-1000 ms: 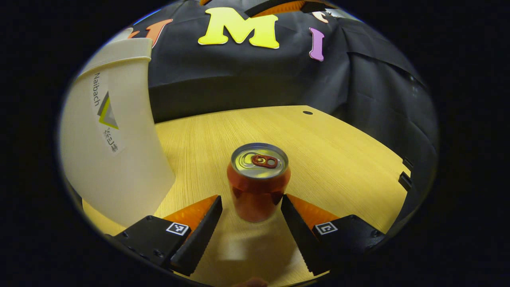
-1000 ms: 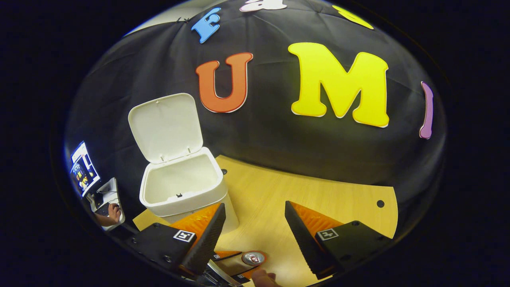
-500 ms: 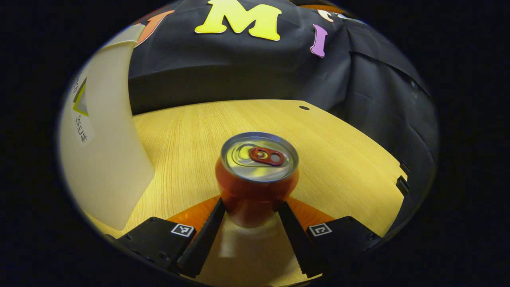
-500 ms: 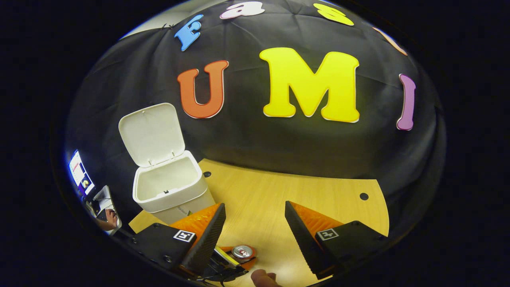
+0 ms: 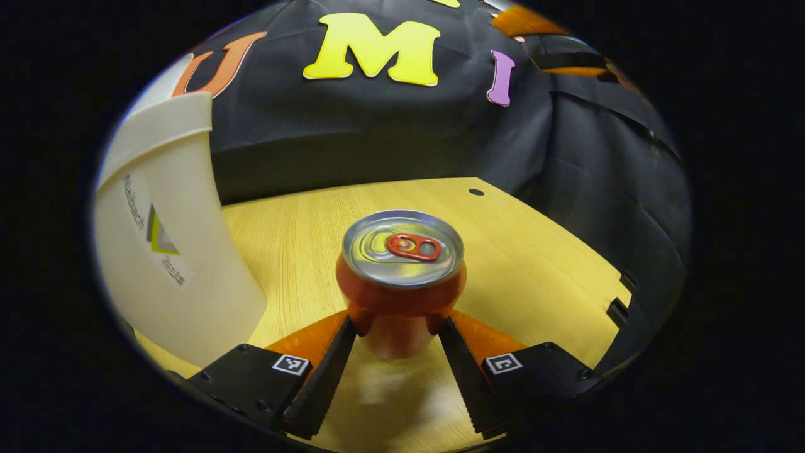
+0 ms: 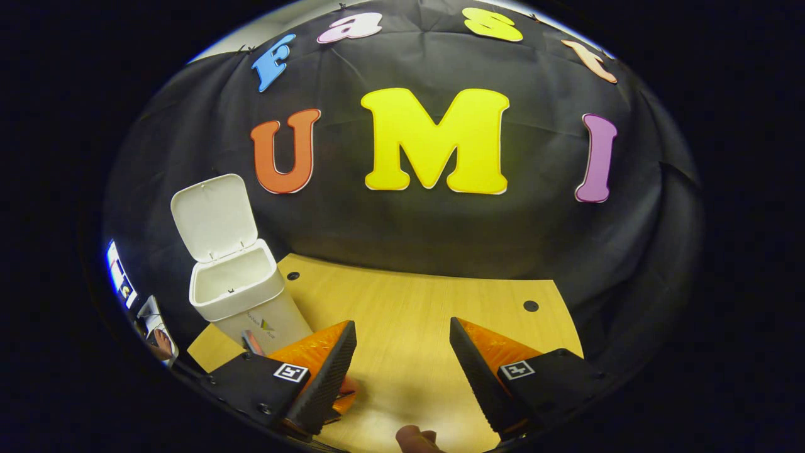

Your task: Press the lid of the desktop garbage bin to open it, pick up the crumpled paper on the desktop and throw it into the bin, then pick up the pop can on the desktop and drop it into the bin, and finally close the garbage bin lid.

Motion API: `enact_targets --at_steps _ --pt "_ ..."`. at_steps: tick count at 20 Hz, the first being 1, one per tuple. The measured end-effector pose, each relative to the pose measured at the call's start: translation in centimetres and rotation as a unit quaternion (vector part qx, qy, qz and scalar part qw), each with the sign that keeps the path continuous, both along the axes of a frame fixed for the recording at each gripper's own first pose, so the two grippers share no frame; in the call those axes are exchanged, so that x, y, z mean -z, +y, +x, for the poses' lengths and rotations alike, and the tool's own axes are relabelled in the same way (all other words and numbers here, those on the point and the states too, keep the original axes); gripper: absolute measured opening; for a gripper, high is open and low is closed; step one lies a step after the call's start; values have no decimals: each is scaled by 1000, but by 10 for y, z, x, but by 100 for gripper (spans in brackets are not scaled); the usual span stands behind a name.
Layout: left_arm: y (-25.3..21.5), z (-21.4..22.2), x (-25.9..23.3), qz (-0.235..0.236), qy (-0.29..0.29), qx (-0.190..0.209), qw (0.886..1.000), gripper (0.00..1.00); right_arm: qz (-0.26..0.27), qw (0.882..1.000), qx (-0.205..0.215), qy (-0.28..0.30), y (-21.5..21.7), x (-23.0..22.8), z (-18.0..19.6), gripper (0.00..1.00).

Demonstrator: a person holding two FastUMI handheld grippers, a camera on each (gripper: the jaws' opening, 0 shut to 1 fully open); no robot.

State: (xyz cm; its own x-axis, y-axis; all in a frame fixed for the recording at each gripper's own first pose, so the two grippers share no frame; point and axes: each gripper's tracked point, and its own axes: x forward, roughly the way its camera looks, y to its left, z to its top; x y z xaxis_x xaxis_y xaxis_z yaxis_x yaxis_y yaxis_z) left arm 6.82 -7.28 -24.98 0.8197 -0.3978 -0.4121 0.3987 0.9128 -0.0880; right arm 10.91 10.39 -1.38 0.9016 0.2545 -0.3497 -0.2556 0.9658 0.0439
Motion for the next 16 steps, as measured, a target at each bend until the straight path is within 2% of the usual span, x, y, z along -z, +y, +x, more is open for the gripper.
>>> enact_targets --at_steps 4,6,11,14,16 --pt "13 -12 -43 2 8 -27 1000 86 5 1000 4 -7 -22 -4 -12 94" --pt "23 -18 -69 -14 21 -44 999 86 7 1000 4 -7 -33 1 -18 94" --pt "63 -16 -141 -17 1 -95 995 86 27 999 2 17 -50 34 -29 94" --pt "97 -7 -178 3 -14 -144 989 86 50 997 12 49 -59 57 -30 94" --pt "117 -1 -196 -2 -18 -175 984 86 64 996 12 58 -64 66 -34 95"
